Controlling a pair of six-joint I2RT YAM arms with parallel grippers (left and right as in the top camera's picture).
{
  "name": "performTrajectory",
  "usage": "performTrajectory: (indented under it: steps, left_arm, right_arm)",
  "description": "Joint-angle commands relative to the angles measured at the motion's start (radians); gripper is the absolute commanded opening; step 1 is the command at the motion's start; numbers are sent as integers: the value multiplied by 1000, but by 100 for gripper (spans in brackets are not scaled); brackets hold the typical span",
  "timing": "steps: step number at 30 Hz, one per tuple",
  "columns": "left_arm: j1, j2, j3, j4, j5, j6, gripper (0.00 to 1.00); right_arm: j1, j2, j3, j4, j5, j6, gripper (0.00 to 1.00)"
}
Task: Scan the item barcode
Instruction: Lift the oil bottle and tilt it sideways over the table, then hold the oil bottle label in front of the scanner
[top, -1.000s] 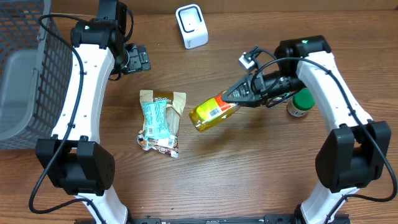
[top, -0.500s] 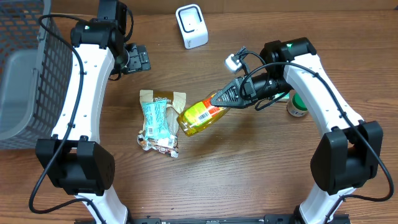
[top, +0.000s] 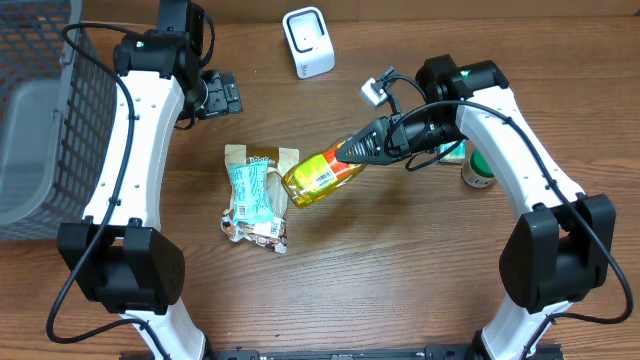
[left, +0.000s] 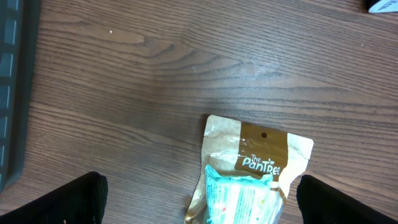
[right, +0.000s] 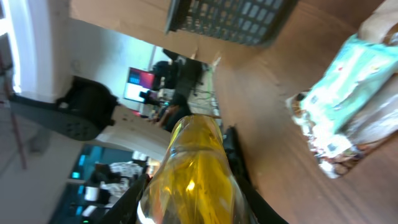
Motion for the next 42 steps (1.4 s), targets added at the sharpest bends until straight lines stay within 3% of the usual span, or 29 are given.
performTrajectory:
  steps: [1,3,5,8,10,15,19,24,30,37,42]
  left_arm:
    - [-2,-2,15,1,-8,4,100]
    - [-2,-2,15,1,-8,4,100]
    - [-2,-2,15,1,-8,4,100]
    - [-2,-2,15,1,-8,4,100]
    - [-2,-2,15,1,-8,4,100]
    - [-2,-2,15,1,-8,4,100]
    - [-2,-2,15,1,-8,4,100]
    - [-2,-2,15,1,-8,4,100]
    - [-2,-2,15,1,-8,4,100]
    - [-2,-2,15,1,-8,4,100]
    - [-2,-2,15,1,-8,4,100]
  right_arm:
    - [-3,-40,1,109,129,199,24]
    - [2,-40,1,296,595,559,24]
    - [10,-40,1,361,964,751,25]
    - [14,-40,2,413,1131,795,27]
    - [14,-40,61,466,1158,739,25]
    - [36,-40,368,355,1372,650,21]
    - [101,-40,531,460,1500,488,18]
    - [216,-10,517,706,1630,289,22]
    - [306,163,517,924,1792,59,22]
    - [328,400,516,1187,1903,-317,22]
    - [328,454,516,1296,1900,-388,22]
